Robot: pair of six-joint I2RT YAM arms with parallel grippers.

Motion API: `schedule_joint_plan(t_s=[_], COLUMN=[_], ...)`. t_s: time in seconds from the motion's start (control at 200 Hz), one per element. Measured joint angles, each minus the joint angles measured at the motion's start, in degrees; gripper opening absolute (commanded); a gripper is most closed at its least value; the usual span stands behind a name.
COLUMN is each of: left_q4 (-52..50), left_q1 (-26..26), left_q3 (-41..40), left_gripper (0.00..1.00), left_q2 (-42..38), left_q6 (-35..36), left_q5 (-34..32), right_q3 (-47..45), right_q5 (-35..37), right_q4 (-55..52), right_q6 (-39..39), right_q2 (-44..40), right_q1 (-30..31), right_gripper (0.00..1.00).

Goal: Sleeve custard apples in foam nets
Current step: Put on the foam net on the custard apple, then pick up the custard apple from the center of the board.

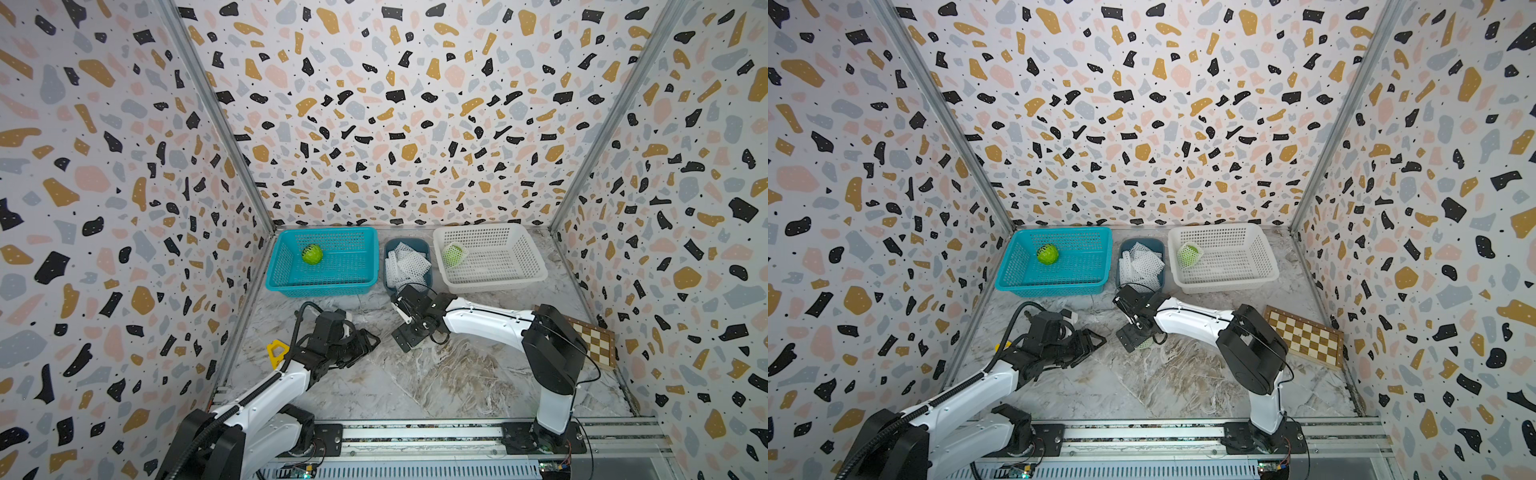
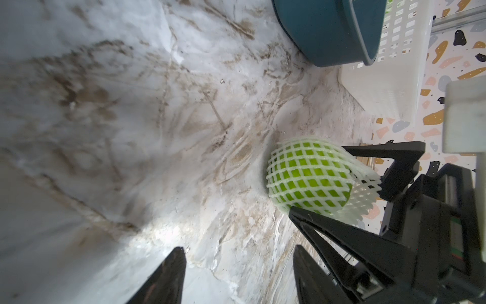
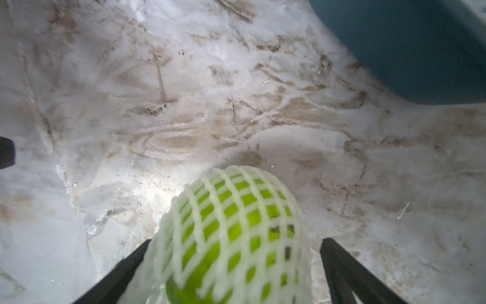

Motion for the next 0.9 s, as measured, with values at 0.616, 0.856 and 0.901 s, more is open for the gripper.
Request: schedule_joint_plan(t_s=[0.616,0.856,0.901], left_q4=[0.0,0.0,0.0], left_q1=[0.0,0.0,0.0], left_q3=[0.0,0.0,0.0], left_gripper=[0.64,0.64,0.64], left_q2=[0.0,0.0,0.0], left_q6=[-0.2,-0.2,-0.2], left_q5=[0.0,0.0,0.0], right_q3=[0.0,1.0,1.2], right_q5=[5.4,7.0,7.4], right_q4=[-1.1,-2.0,-2.0], right_q6=[-1.6,-2.4,-2.4], right_q2=[0.0,0.8,1.1], right_q1=[2.6,3.0,3.0], right_gripper=[0.99,0.95,0.93])
